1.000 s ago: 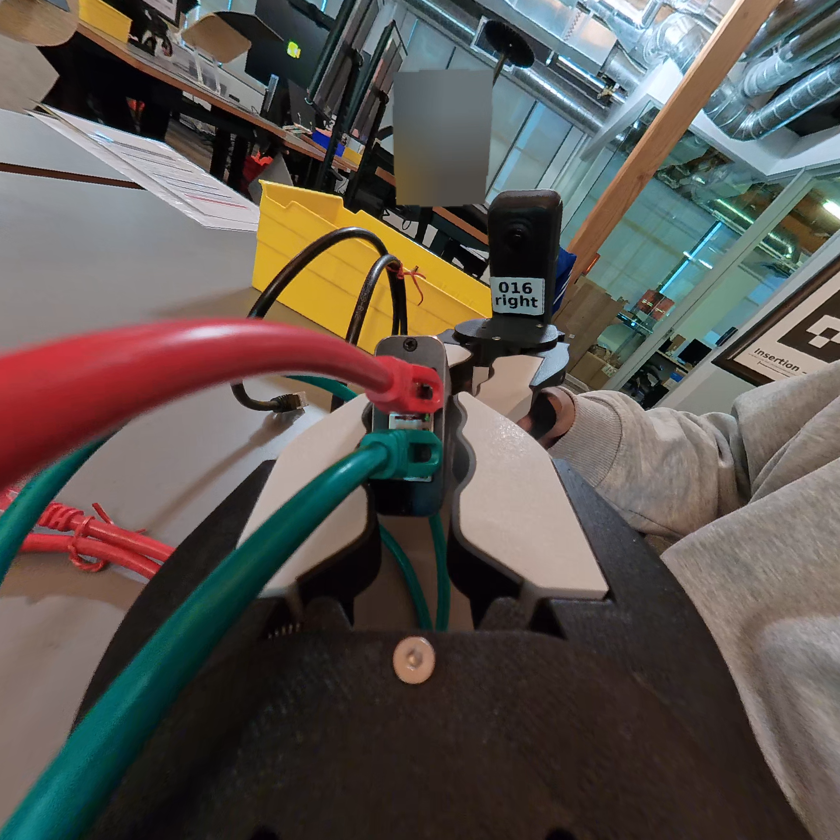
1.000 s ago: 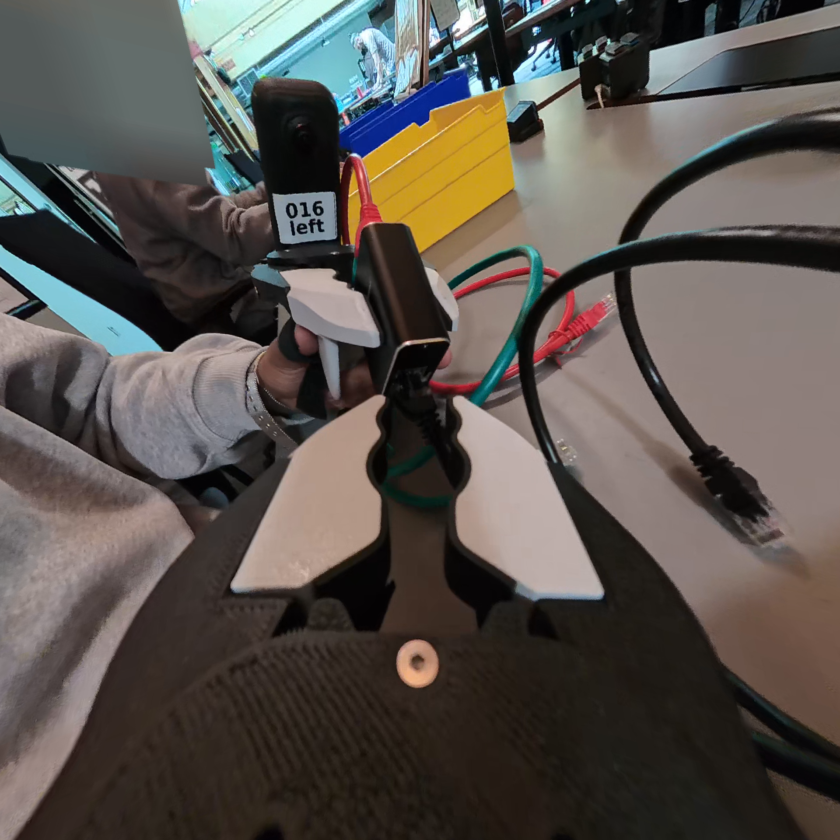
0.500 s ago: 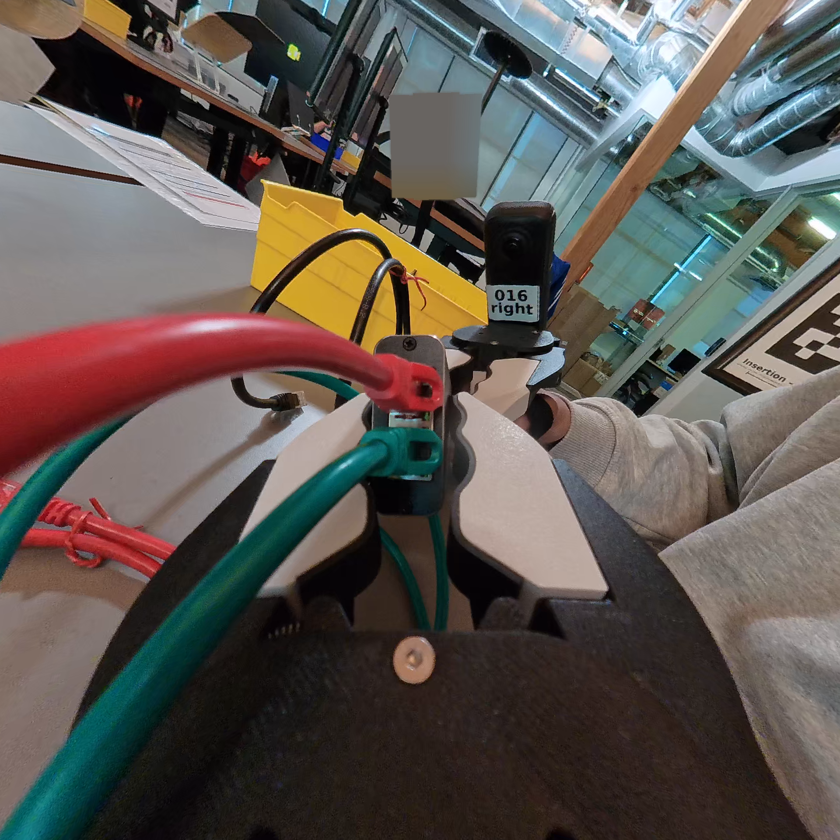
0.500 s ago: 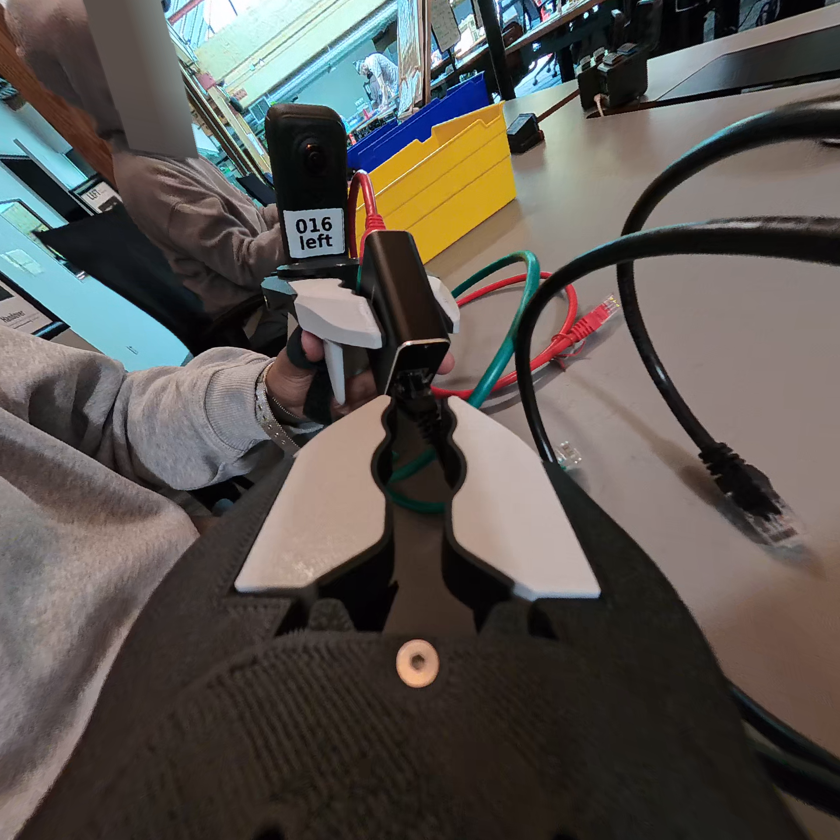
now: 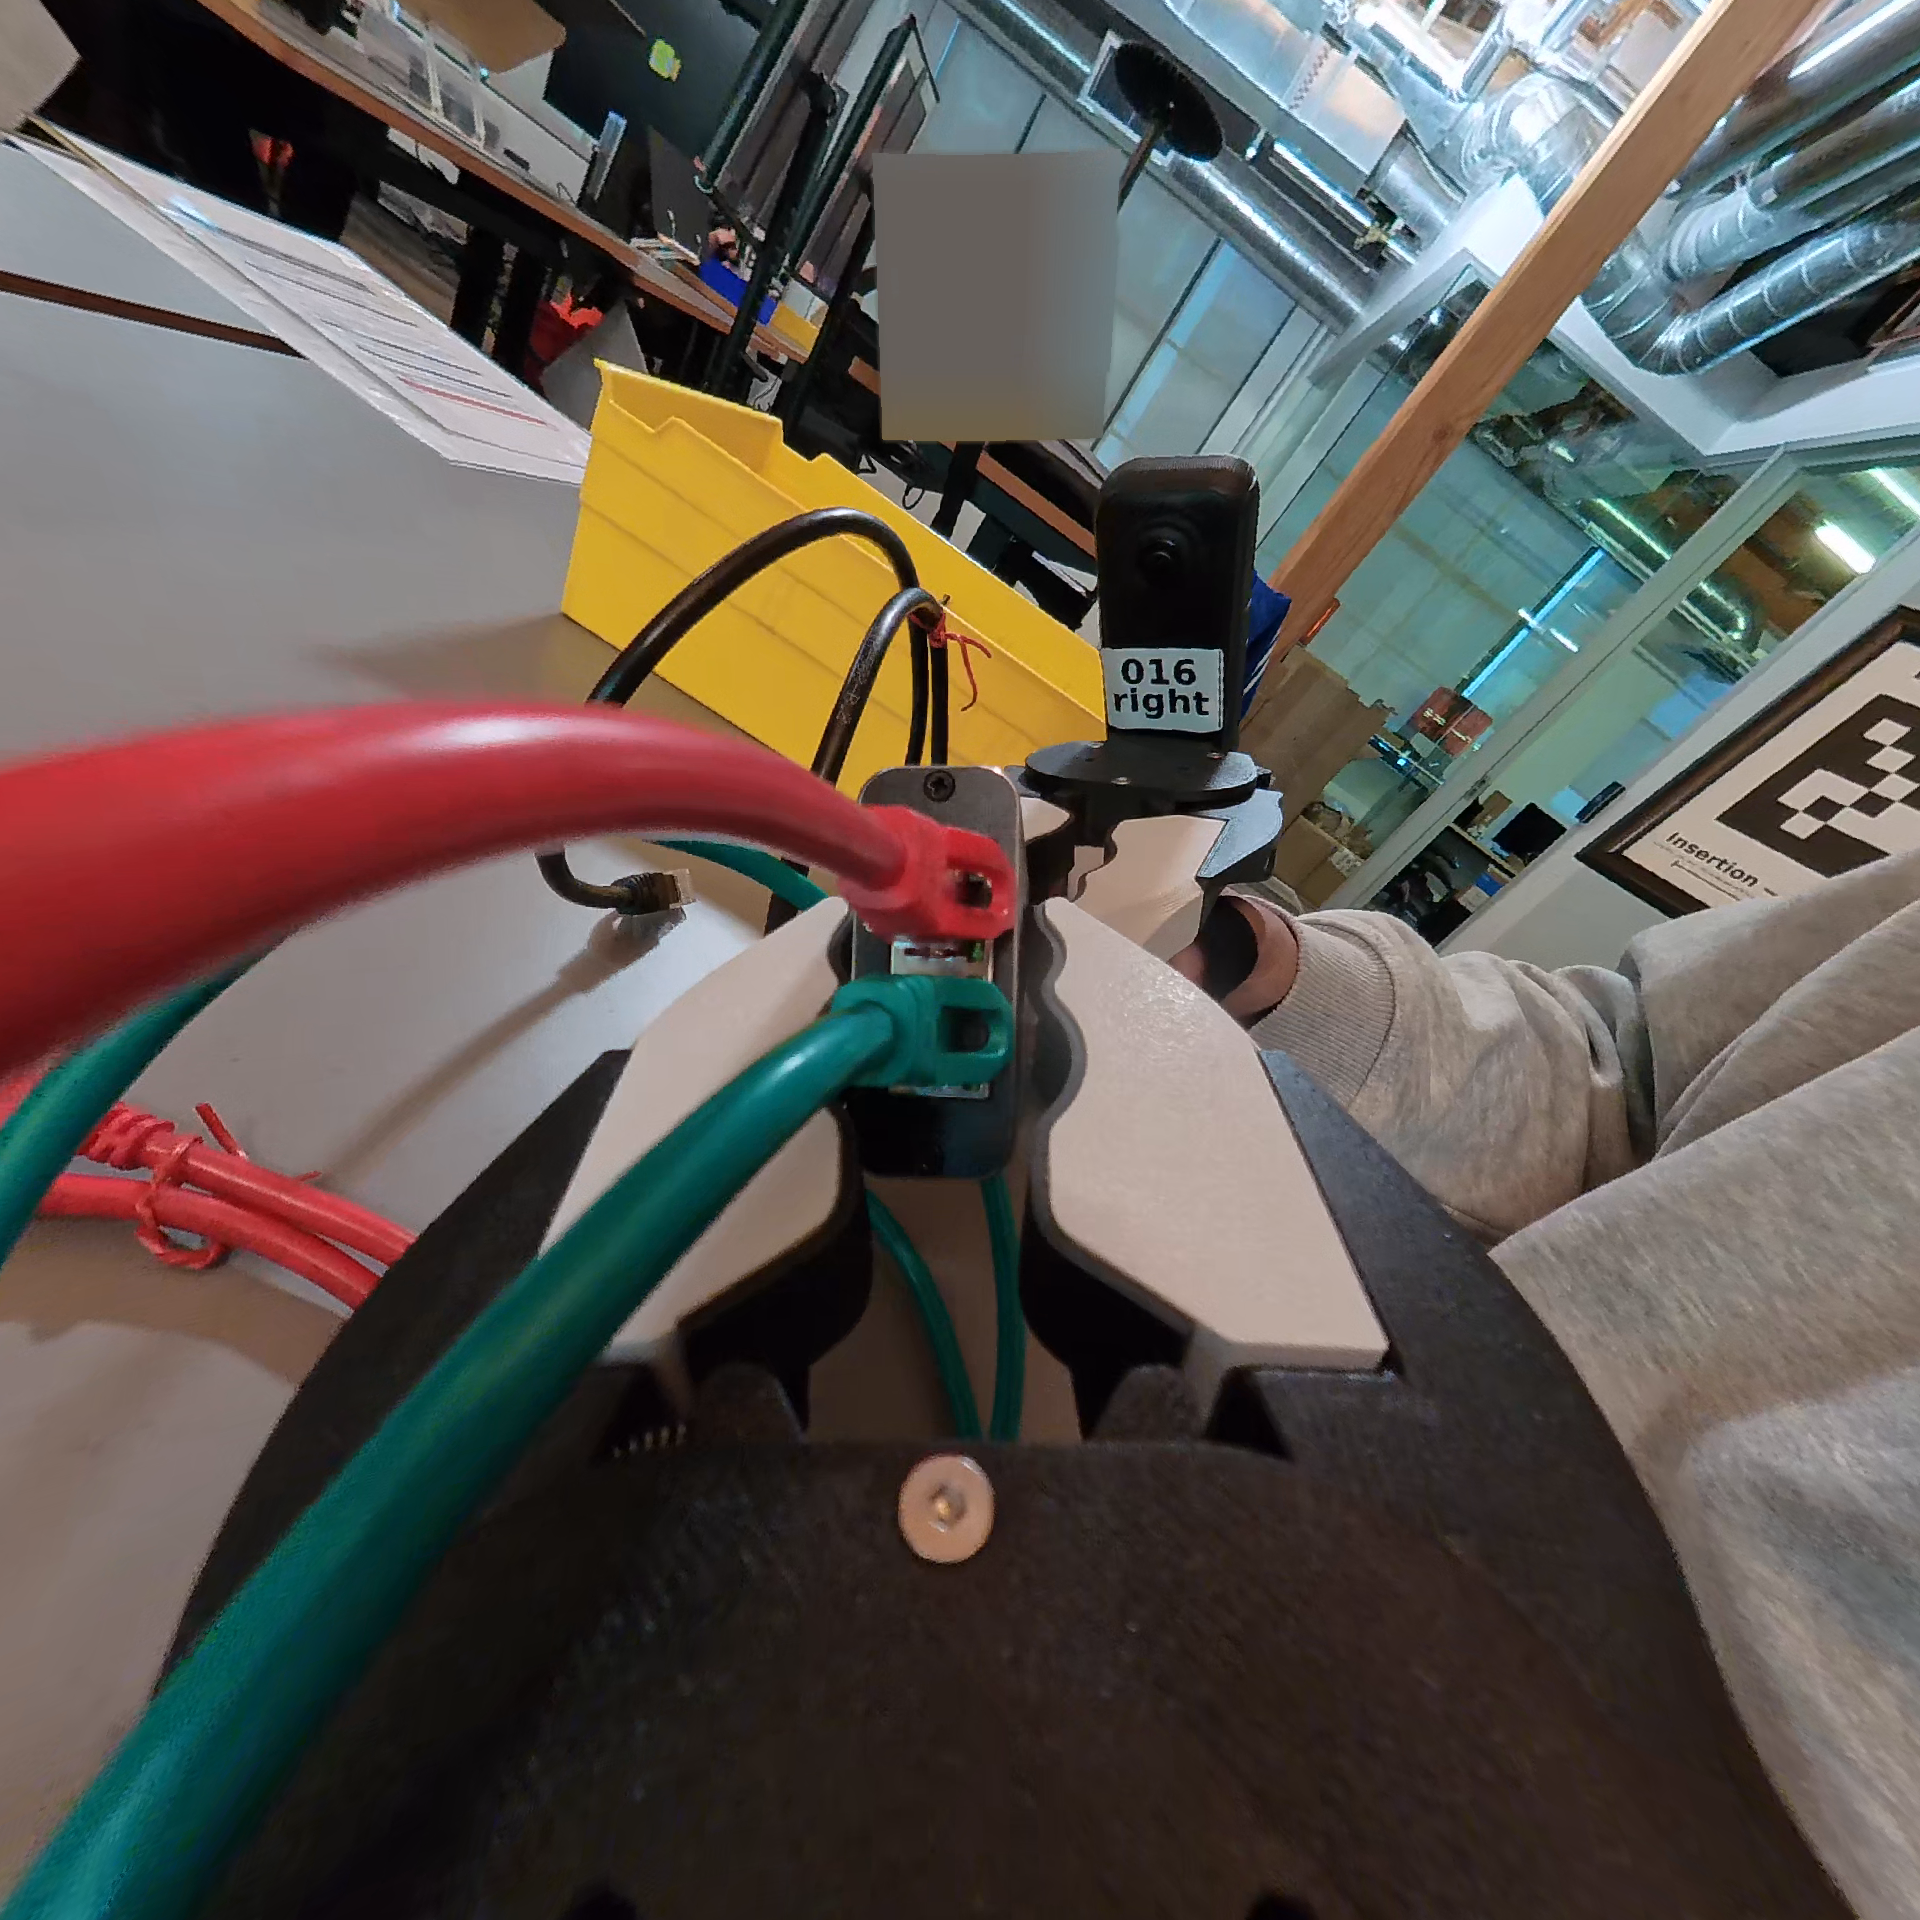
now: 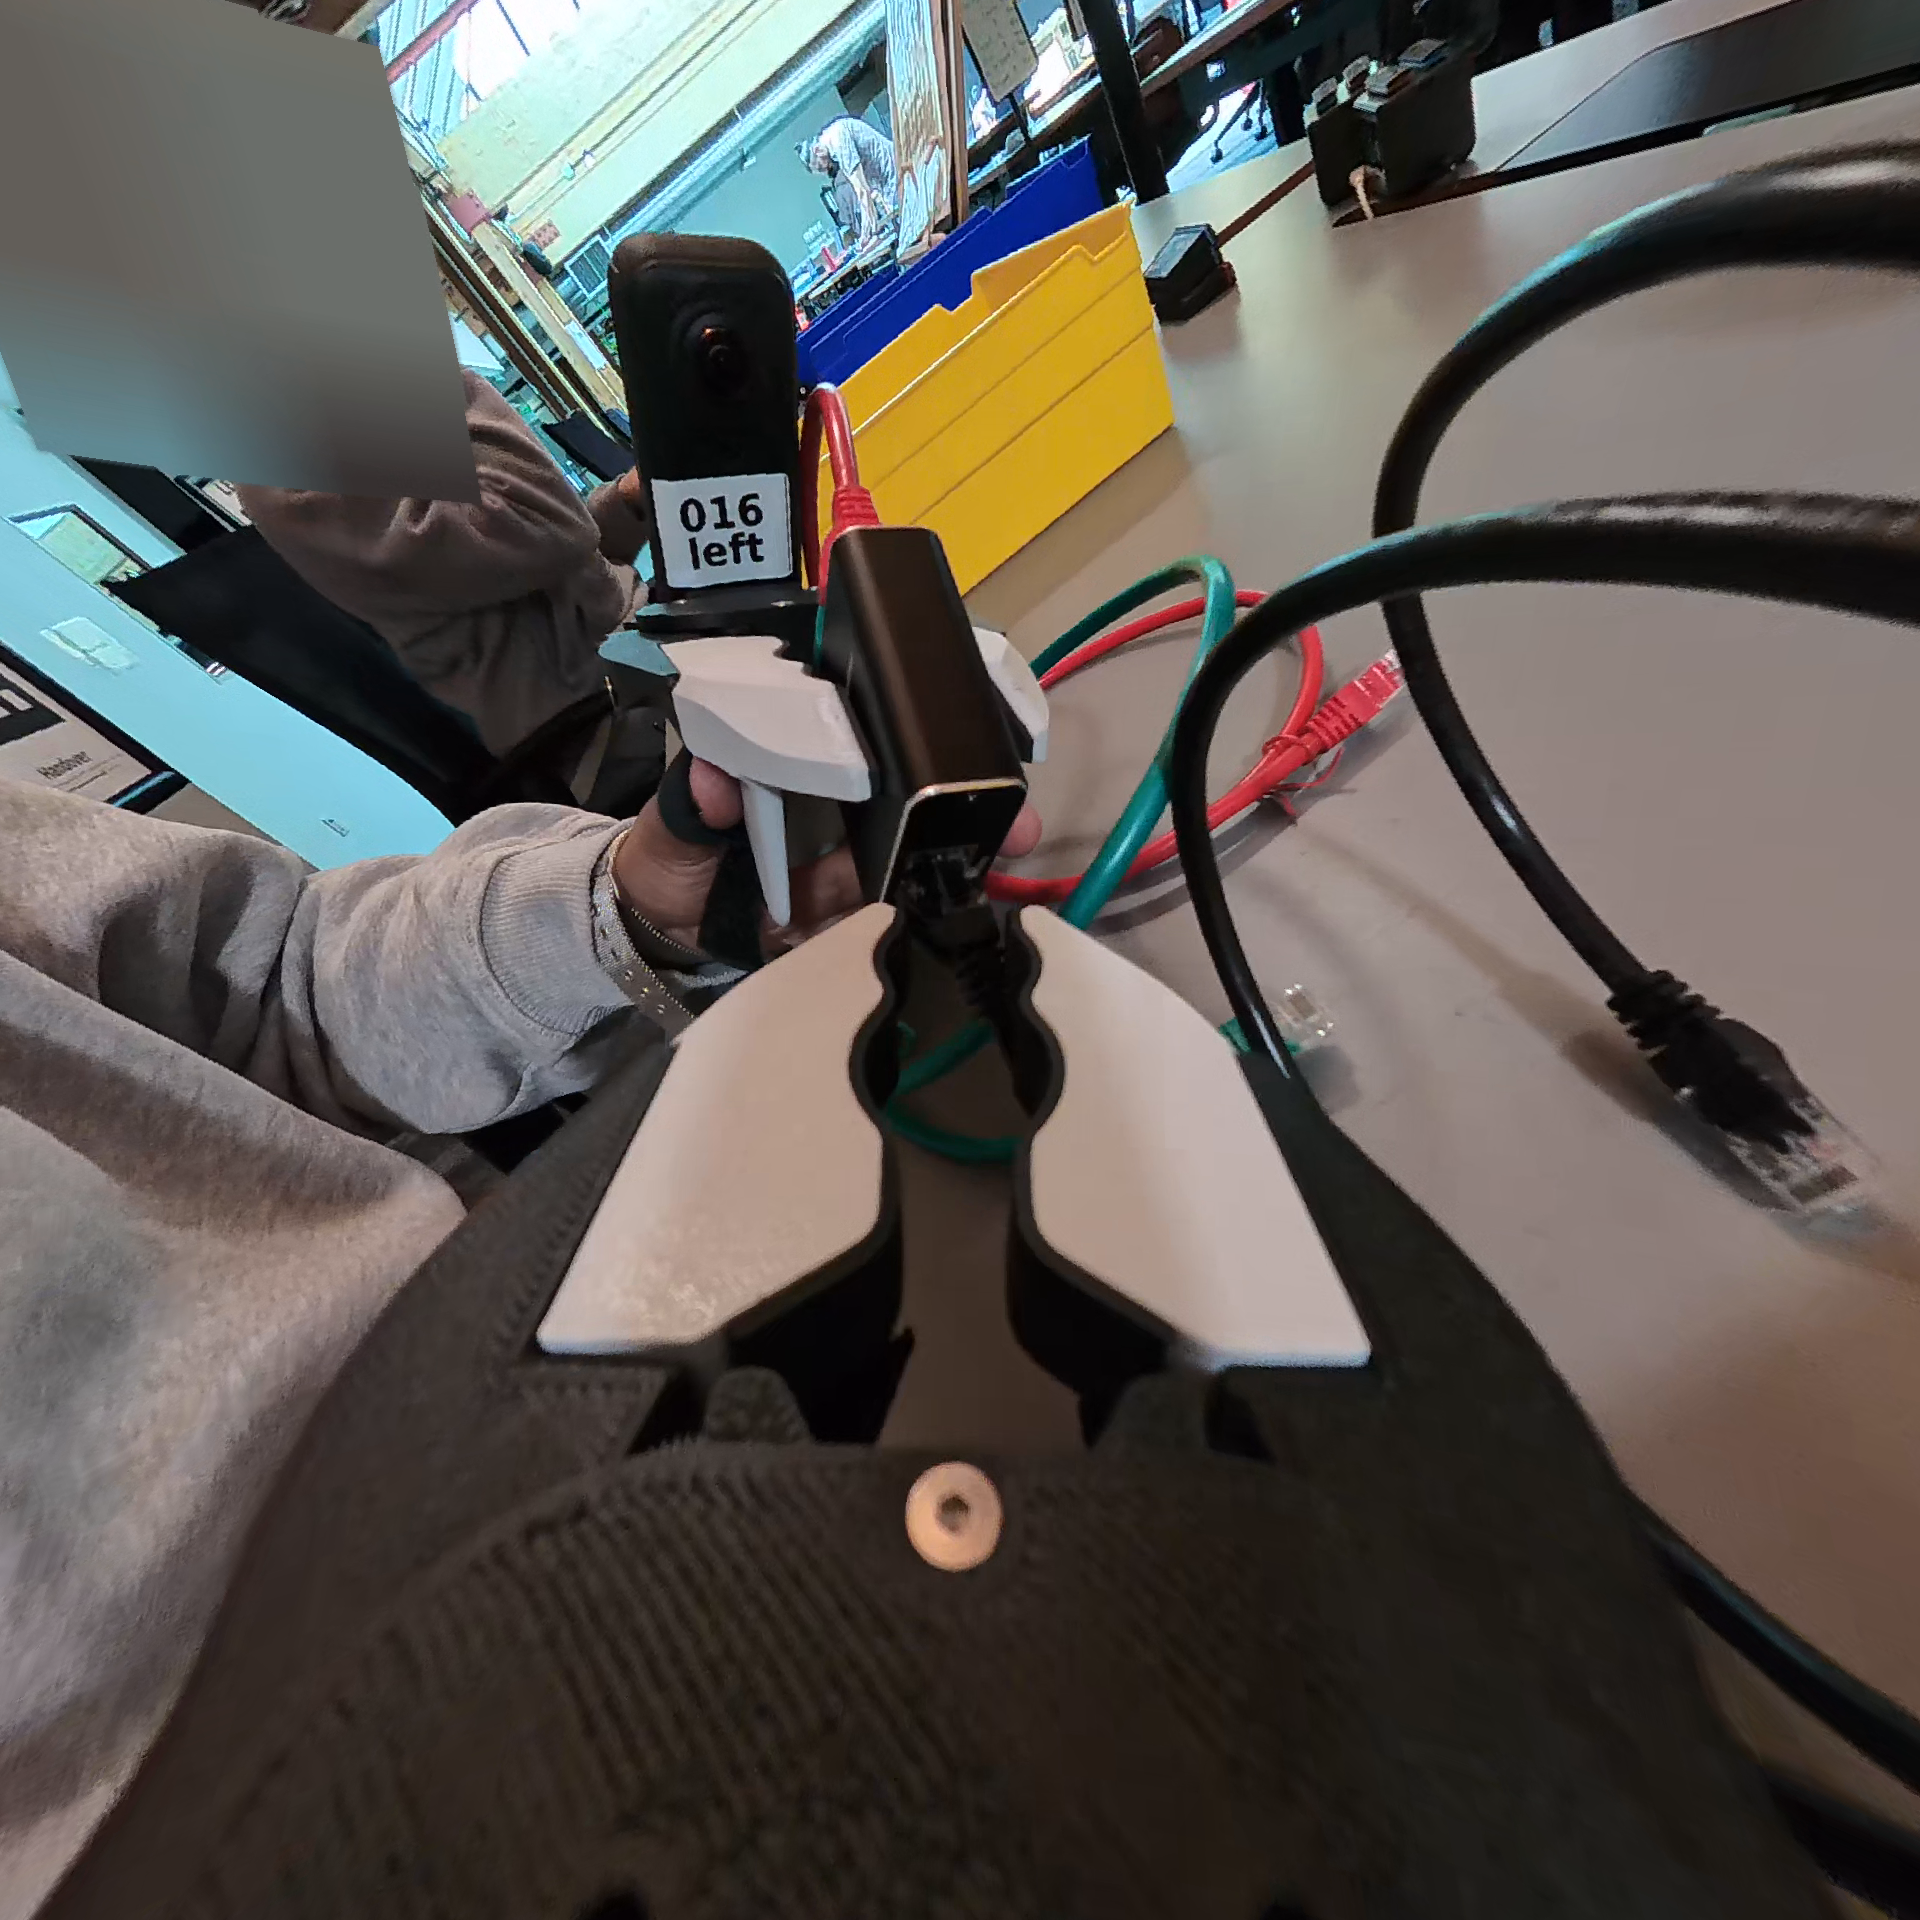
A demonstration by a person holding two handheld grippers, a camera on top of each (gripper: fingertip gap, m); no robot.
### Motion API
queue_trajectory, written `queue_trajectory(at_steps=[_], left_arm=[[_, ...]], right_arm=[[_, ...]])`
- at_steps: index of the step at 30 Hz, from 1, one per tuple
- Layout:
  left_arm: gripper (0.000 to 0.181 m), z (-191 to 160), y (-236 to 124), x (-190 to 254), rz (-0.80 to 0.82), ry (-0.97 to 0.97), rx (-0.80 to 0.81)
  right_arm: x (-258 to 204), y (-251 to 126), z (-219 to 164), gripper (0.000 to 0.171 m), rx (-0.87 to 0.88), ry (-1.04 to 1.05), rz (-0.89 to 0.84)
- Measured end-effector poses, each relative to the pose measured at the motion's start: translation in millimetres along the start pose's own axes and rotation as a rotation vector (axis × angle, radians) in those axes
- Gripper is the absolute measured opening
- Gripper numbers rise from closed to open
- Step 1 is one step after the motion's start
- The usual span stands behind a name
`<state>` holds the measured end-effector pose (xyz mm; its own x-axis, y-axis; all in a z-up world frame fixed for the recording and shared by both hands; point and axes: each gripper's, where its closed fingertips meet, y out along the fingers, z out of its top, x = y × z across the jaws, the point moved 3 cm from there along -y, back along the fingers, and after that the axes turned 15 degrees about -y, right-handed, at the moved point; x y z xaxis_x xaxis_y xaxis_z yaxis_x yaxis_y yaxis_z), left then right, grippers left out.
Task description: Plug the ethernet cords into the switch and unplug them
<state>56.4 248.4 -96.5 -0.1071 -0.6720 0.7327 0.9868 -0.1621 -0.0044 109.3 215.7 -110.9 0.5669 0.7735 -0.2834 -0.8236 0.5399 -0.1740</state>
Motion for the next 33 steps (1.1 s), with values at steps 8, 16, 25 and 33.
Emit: queue_trajectory(at_steps=[8, 16, 25, 33], left_arm=[[0.028, -0.9, 0.5, -3.1, 0.002, -0.029, -0.011], [0.027, 1.3, -1.2, -3.9, -0.012, -0.051, 0.003], [0.027, 0.6, -0.9, -3.4, -0.015, -0.047, -0.003], [0.027, -1.2, 0.7, -3.0, -0.011, -0.04, -0.02]], right_arm=[[1.5, 0.6, -2.0, 0.018, -0.001, 0.04, -0.015], [0.6, 1.6, 0.8, 0.018, 0.013, 0.011, -0.03], [-0.7, 0.8, 5.0, 0.02, 0.064, 0.05, -0.002], [-1.0, 1.6, 2.5, 0.02, 0.036, 0.007, -0.01]])
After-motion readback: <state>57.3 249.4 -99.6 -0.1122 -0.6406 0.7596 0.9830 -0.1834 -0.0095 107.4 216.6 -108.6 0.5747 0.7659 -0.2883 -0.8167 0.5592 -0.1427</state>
